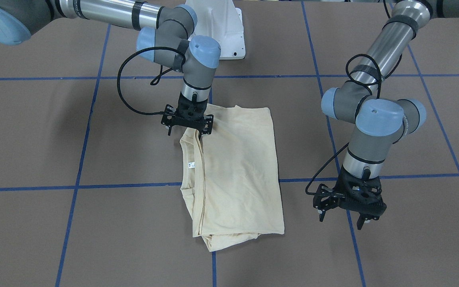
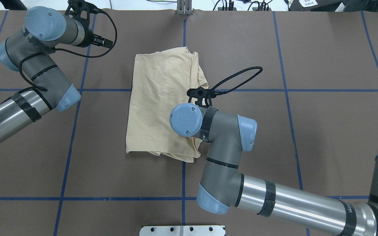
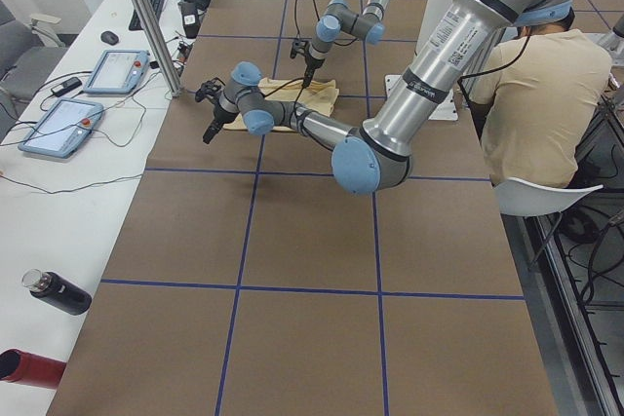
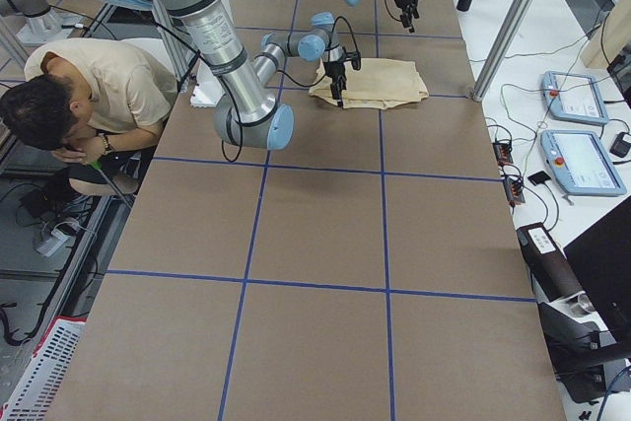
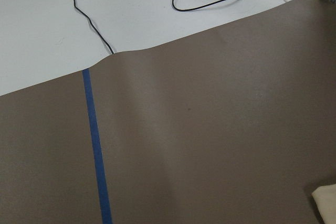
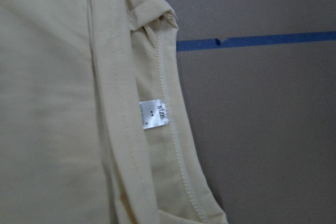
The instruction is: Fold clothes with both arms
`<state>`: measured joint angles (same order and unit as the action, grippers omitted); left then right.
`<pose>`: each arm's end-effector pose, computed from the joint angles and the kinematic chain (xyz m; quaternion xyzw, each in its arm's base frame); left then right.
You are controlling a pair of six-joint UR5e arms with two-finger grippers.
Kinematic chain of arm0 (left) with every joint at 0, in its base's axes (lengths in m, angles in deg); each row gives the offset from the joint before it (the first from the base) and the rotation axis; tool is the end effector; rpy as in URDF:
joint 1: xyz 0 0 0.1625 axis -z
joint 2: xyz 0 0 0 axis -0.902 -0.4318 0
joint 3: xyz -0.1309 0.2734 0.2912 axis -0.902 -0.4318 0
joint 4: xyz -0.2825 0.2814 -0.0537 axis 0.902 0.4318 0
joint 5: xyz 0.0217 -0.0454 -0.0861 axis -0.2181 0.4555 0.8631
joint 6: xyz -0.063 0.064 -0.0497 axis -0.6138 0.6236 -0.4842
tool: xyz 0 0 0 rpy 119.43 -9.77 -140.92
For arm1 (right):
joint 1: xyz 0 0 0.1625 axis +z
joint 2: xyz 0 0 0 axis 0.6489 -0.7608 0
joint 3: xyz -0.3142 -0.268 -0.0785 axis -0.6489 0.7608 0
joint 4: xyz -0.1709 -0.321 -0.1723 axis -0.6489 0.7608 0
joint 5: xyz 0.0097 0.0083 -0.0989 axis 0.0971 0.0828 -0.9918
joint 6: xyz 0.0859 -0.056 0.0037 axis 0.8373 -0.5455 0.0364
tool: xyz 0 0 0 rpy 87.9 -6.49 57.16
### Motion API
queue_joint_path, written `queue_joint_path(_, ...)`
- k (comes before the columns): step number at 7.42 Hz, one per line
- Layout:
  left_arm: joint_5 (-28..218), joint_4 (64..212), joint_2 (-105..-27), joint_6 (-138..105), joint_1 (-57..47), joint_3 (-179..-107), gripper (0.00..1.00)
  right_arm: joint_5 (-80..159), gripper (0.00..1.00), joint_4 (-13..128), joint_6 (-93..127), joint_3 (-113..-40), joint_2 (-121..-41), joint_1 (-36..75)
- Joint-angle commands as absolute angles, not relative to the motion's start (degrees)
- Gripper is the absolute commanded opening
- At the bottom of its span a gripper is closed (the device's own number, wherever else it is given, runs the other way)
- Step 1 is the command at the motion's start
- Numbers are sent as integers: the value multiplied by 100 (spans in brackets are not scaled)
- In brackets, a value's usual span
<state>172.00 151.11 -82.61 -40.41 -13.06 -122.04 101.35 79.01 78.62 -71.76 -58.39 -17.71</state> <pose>0.3785 -0.6626 0.3681 0.3211 0.3410 0.0343 0.8828 -0.6007 -0.4066 0.2617 0.1232 -0.2473 0.1032 0.9555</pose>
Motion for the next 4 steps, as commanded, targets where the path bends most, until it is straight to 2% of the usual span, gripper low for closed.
queue_joint_path(1,17200,15114,-8262,-4041,-1309,-12203,100,10131,100,7975,7166,-8496,-7143,-1683)
queue_joint_path(2,17200,15114,-8262,-4041,-1309,-12203,100,10131,100,7974,6902,-8911,-7428,-1577)
queue_joint_path(4,17200,15114,-8262,-4041,-1309,-12203,100,10123,100,7922,6934,-8846,-7117,-1314)
